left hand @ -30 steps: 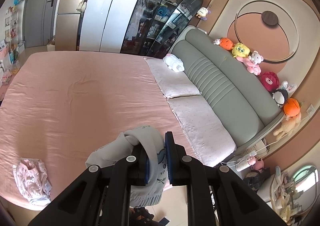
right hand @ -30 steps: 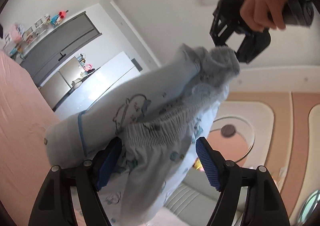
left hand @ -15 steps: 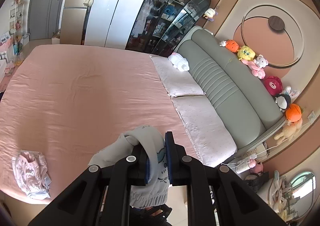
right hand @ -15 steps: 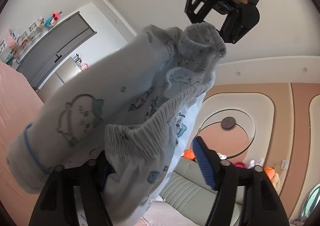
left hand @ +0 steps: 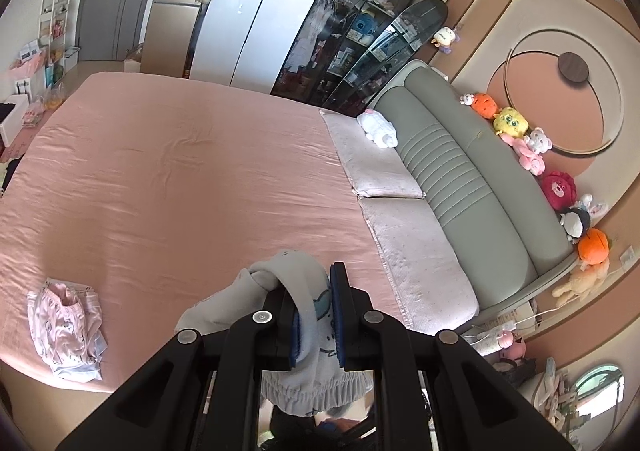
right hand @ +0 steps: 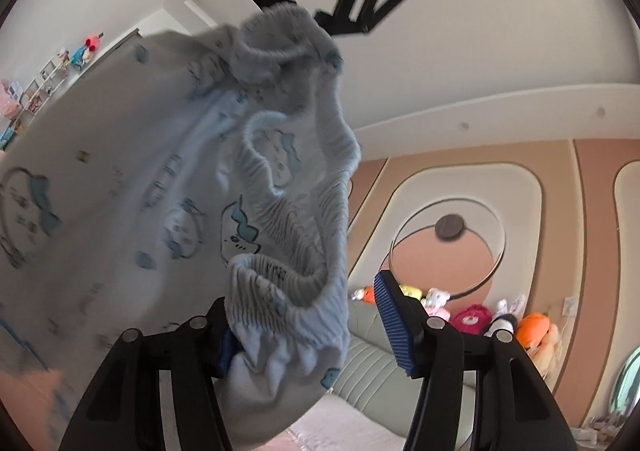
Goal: Fold clothes
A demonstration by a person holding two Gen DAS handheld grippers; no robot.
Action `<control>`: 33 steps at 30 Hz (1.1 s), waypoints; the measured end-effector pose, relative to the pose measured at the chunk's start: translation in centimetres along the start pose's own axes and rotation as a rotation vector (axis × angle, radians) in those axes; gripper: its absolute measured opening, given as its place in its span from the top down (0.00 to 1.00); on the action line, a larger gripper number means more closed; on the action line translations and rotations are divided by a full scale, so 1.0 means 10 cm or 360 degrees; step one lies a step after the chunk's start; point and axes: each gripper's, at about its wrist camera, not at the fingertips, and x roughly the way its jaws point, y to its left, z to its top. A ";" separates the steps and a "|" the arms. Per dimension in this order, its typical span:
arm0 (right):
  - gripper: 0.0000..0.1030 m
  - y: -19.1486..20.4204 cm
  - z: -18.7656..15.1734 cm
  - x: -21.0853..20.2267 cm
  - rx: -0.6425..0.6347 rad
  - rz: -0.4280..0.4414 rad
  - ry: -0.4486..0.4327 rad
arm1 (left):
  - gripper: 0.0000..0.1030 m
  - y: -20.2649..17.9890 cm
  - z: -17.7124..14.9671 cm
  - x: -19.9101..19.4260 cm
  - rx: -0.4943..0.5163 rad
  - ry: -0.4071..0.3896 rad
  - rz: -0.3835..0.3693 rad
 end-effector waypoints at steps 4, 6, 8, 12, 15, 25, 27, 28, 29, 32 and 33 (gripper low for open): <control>0.43 -0.08 -0.02 -0.01 0.0002 0.0003 0.0013 | 0.90 0.06 0.02 0.00 -0.0029 -0.0007 0.0008; 0.43 -0.10 -0.06 -0.04 -0.0014 -0.0005 0.0010 | 0.90 0.10 0.02 -0.01 -0.0043 -0.0010 0.0007; 0.43 -0.12 -0.10 -0.06 -0.0017 -0.0012 0.0006 | 0.89 0.14 0.02 -0.02 -0.0057 -0.0012 0.0007; 0.43 -0.20 -0.13 0.03 0.0048 0.0051 0.0088 | 0.89 0.18 -0.01 -0.01 -0.0062 0.0003 0.0004; 0.43 -0.27 -0.14 0.04 0.0077 0.0057 0.0122 | 0.89 0.21 0.00 0.02 -0.0091 0.0008 0.0020; 0.31 -0.40 -0.26 -0.21 0.0145 0.0003 0.0039 | 0.89 0.22 -0.05 0.13 -0.0078 0.0057 0.0031; 0.43 -0.40 -0.26 -0.23 0.0118 -0.0027 -0.0004 | 0.89 0.23 -0.04 0.15 -0.0082 0.0059 0.0045; 0.44 -0.40 -0.25 -0.26 0.0092 -0.0049 -0.0037 | 0.89 0.24 -0.03 0.16 -0.0085 0.0059 0.0056; 0.47 -0.41 -0.26 -0.28 0.0083 -0.0050 -0.0058 | 0.89 0.27 -0.03 0.16 -0.0097 0.0055 0.0070; 0.80 -0.46 -0.25 -0.30 0.0079 -0.0022 -0.0077 | 0.89 0.33 -0.04 0.20 -0.0119 0.0068 0.0077; 0.89 -0.49 -0.24 -0.28 0.0100 0.0011 -0.0045 | 0.89 0.34 -0.05 0.22 -0.0121 0.0082 0.0073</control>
